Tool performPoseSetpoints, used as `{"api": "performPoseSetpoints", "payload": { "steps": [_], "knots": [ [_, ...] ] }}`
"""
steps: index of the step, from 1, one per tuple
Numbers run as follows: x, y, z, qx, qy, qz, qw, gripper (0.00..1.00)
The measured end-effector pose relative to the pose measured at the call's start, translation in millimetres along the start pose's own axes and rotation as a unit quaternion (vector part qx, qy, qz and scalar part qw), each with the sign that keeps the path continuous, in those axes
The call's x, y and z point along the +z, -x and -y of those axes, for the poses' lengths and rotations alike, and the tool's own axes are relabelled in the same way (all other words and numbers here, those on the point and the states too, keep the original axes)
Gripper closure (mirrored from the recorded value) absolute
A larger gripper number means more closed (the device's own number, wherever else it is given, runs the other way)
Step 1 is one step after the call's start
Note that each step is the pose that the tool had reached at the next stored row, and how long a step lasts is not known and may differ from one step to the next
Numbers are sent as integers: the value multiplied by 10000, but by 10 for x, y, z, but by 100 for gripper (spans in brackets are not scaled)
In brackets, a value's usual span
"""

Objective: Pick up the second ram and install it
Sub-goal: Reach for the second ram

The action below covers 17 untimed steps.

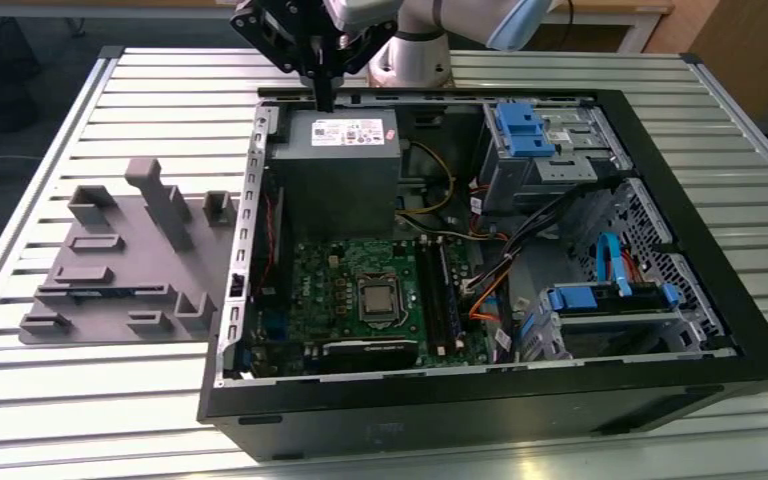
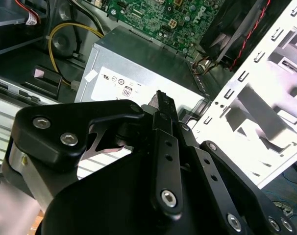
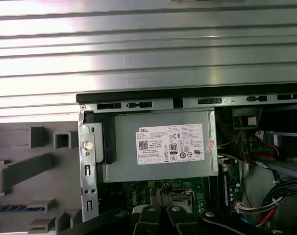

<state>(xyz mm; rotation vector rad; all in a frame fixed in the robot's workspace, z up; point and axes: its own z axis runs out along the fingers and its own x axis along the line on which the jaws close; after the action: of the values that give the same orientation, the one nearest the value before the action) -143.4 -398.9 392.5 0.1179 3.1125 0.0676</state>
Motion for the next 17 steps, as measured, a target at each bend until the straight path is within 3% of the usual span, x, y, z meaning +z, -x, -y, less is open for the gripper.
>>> {"api": "performPoseSetpoints", "payload": {
  "steps": [17],
  "knots": [
    [1, -39, 3, 0, 0, 0, 10000, 89]
  ]
}}
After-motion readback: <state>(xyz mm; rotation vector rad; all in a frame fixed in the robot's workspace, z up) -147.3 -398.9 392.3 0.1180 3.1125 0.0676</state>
